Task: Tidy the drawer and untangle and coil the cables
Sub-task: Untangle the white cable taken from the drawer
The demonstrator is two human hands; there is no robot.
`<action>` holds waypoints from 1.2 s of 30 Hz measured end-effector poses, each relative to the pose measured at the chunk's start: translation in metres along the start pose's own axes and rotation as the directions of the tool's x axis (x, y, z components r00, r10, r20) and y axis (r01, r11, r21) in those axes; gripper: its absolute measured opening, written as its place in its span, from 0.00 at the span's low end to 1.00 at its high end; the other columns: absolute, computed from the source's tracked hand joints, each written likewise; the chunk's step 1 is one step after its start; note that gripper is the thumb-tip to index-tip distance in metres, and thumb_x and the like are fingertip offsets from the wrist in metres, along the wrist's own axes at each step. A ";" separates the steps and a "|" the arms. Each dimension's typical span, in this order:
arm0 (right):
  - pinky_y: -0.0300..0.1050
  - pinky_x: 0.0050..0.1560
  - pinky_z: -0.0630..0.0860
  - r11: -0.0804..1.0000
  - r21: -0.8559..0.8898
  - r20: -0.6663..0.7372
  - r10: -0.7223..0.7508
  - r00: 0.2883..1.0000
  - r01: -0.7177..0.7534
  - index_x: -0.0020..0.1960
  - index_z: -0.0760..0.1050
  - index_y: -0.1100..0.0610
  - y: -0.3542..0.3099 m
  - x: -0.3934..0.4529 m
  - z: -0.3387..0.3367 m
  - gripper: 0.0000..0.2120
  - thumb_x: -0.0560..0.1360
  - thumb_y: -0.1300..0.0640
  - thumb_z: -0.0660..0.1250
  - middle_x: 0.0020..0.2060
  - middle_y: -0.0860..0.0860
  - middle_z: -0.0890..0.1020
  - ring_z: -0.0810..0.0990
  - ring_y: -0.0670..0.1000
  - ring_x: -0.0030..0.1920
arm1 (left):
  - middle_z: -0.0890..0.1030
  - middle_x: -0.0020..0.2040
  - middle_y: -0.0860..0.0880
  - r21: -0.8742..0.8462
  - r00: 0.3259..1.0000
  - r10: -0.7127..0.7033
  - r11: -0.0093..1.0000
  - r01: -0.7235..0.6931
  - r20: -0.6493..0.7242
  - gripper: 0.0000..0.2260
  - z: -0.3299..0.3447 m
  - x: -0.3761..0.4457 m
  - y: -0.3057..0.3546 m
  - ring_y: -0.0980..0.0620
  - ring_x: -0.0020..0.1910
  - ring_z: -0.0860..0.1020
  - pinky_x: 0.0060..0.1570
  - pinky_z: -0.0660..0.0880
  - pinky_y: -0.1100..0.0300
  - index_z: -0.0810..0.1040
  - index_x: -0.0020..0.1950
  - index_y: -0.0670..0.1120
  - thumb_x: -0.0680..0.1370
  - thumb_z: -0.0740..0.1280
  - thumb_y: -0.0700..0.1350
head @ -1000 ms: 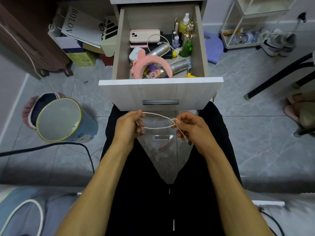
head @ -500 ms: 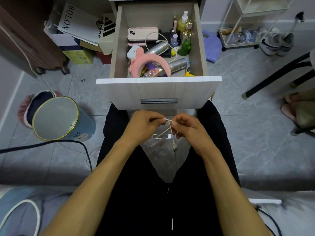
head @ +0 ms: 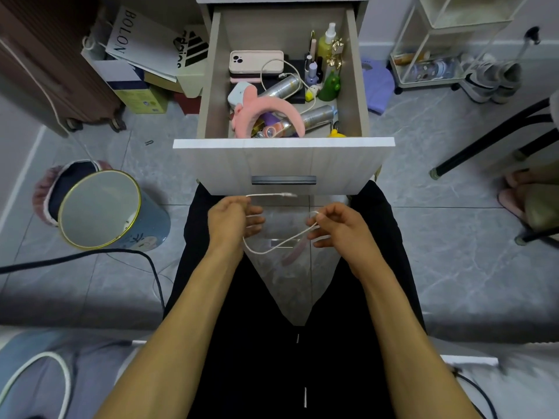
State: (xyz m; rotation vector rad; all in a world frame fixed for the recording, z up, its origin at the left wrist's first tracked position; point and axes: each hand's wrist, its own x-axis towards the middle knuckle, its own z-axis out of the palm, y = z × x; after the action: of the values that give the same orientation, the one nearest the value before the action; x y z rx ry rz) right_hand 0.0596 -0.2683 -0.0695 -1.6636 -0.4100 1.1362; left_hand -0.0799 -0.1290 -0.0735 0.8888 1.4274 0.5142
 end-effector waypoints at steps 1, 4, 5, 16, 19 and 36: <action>0.44 0.39 0.80 1.000 0.004 -0.045 -0.010 0.999 0.011 0.45 0.75 0.61 0.001 0.000 -0.003 0.05 0.80 0.62 0.63 0.43 0.54 0.85 0.83 0.52 0.39 | 0.84 0.38 0.43 0.041 1.000 0.017 0.999 -0.018 0.023 0.06 -0.001 0.000 0.001 0.49 0.30 0.81 0.31 0.79 0.58 0.80 0.48 0.43 0.78 0.63 0.38; 0.47 0.42 0.80 0.996 0.083 -0.089 -0.013 0.996 0.020 0.45 0.77 0.62 0.004 0.000 -0.009 0.05 0.78 0.62 0.65 0.42 0.57 0.84 0.83 0.54 0.39 | 0.85 0.38 0.45 0.239 0.989 0.065 0.966 -0.096 0.132 0.05 -0.003 -0.001 0.002 0.48 0.35 0.82 0.36 0.80 0.56 0.81 0.48 0.44 0.79 0.66 0.43; 0.48 0.43 0.81 0.994 0.111 -0.086 -0.008 0.996 0.017 0.46 0.77 0.63 0.004 0.000 -0.008 0.05 0.78 0.62 0.66 0.42 0.58 0.85 0.84 0.55 0.40 | 0.85 0.38 0.46 0.306 0.984 0.093 0.942 -0.137 0.155 0.06 -0.004 0.001 0.003 0.50 0.36 0.82 0.39 0.81 0.56 0.81 0.49 0.44 0.79 0.67 0.45; 0.43 0.45 0.80 0.898 0.432 -0.032 0.104 0.994 -0.080 0.47 0.80 0.63 -0.013 -0.002 0.011 0.03 0.76 0.64 0.68 0.44 0.59 0.84 0.84 0.55 0.46 | 0.81 0.55 0.55 0.552 0.675 0.333 0.397 -0.734 0.658 0.12 0.013 -0.027 0.015 0.58 0.55 0.76 0.57 0.71 0.63 0.82 0.58 0.51 0.76 0.71 0.50; 0.41 0.41 0.76 0.961 0.273 -0.083 0.077 0.994 -0.052 0.40 0.82 0.54 -0.015 -0.004 0.012 0.04 0.74 0.59 0.71 0.38 0.52 0.82 0.79 0.48 0.41 | 0.83 0.49 0.56 0.555 0.666 0.333 0.374 -0.743 0.668 0.06 0.018 -0.027 0.015 0.59 0.49 0.78 0.56 0.75 0.57 0.84 0.52 0.50 0.78 0.69 0.49; 0.37 0.47 0.75 0.953 -0.181 0.206 -0.204 0.957 0.242 0.47 0.81 0.56 -0.018 0.031 0.016 0.02 0.77 0.59 0.69 0.37 0.49 0.83 0.81 0.44 0.40 | 0.84 0.38 0.53 0.496 0.750 0.425 0.568 -0.657 0.507 0.05 -0.028 -0.006 0.035 0.56 0.39 0.81 0.45 0.75 0.57 0.78 0.43 0.49 0.79 0.67 0.41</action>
State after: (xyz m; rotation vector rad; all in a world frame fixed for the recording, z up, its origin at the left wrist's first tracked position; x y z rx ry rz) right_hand 0.0659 -0.2294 -0.0691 -1.6421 -0.8387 1.1095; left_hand -0.1009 -0.1061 -0.0400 1.9516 0.9699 0.2794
